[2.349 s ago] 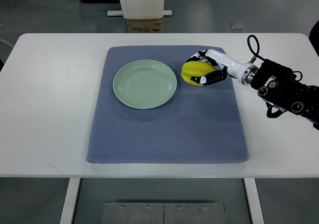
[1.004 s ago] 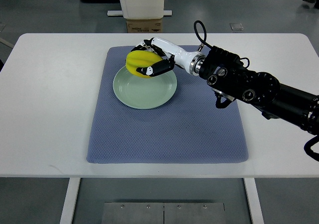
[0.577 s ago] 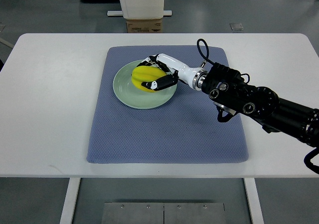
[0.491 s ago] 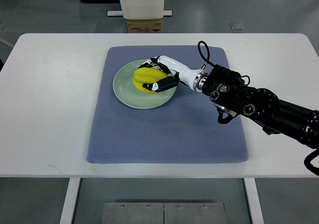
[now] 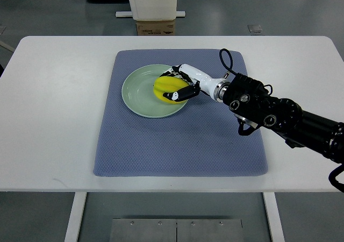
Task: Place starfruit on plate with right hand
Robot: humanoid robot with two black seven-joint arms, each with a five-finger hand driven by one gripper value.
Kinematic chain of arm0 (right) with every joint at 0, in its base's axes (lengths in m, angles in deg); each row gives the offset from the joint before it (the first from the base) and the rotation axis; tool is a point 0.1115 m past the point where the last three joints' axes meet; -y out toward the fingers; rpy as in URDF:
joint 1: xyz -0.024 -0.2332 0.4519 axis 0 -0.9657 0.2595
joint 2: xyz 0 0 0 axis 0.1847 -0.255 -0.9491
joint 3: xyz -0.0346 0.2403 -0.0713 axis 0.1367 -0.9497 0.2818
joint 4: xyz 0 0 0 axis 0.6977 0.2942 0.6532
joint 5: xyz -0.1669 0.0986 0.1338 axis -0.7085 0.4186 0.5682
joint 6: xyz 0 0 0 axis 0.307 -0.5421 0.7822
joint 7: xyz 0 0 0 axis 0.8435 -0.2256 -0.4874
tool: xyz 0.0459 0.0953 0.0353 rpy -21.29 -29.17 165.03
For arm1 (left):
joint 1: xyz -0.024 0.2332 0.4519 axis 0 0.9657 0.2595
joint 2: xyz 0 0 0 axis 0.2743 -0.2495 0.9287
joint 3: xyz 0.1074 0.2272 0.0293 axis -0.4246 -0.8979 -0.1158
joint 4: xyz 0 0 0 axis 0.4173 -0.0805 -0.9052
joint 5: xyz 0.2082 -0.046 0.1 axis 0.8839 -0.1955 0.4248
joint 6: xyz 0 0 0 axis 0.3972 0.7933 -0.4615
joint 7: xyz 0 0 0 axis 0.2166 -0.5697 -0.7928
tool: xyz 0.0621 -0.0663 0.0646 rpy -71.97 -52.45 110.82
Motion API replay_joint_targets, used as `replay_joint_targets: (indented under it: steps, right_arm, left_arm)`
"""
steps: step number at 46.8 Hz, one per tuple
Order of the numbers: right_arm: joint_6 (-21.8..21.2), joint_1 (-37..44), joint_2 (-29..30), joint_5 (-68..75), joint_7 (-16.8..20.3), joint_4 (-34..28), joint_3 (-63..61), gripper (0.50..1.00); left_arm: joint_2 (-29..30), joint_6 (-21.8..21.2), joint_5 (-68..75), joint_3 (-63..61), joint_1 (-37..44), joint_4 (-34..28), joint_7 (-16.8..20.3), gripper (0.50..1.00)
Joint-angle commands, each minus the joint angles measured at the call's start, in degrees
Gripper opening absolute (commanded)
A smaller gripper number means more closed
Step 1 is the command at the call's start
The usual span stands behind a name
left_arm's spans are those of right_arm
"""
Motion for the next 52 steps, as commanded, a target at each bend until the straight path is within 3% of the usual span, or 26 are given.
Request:
replay_joint_targets:
  steps: [1,22,52]
  right_arm:
    - [-0.02,-0.01,0.0,-0.08,0.65,-0.02,0.0,0.794]
    - [-0.02,0.08,0.0,-0.08,1.1,-0.11,0.18,0.993]
    - [-0.19,2.28,0.0,0.27,0.66,-1.25,-3.07,1.0]
  left_arm:
    - [0.0,0.07,0.0,0.01,0.0,0.0,0.0,1.0]
    - [0.0,-0.02,0.0,0.01,0.0,0.0,0.0,1.0]
    - [0.0,-0.02,0.0,-0.07,0.0,0.0,0.0,1.0]
